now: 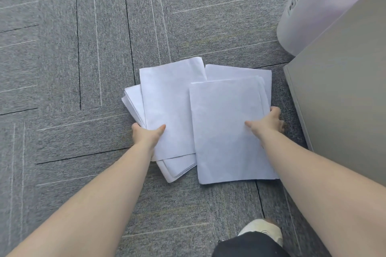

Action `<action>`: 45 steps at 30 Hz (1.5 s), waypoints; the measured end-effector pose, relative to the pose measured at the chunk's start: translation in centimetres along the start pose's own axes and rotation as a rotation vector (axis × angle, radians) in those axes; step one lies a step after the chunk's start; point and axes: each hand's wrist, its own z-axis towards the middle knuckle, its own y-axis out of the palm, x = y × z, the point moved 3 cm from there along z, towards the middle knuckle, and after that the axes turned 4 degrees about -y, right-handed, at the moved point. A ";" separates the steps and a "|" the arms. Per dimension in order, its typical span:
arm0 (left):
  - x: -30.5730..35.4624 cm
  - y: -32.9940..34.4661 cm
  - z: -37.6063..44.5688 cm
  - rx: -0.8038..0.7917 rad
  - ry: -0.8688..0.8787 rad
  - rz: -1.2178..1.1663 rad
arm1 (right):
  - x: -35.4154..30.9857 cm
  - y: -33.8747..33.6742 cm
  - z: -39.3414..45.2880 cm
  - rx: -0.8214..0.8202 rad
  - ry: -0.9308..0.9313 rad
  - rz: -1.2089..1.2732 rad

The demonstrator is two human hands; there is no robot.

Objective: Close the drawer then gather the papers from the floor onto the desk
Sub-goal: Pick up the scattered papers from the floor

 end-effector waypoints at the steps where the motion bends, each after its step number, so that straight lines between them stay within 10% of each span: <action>1: 0.1 0.3 0.0 -0.043 0.020 0.010 | 0.1 0.0 0.0 -0.017 0.007 0.034; 12: 0.3 3.9 -3.9 -0.613 0.058 0.318 | 0.7 1.1 1.0 -0.345 -0.011 0.335; 19: -0.5 6.6 -0.9 -0.474 -0.028 -0.164 | -0.8 1.9 -1.6 -0.546 0.005 0.354; 29: 7.2 2.1 -5.1 -0.448 -0.026 -0.083 | -5.3 -1.8 -4.0 -0.481 -0.101 0.450; 45: 37.1 -18.8 -23.1 -0.511 0.576 -0.452 | -29.2 -29.4 -23.2 -0.308 -0.704 0.684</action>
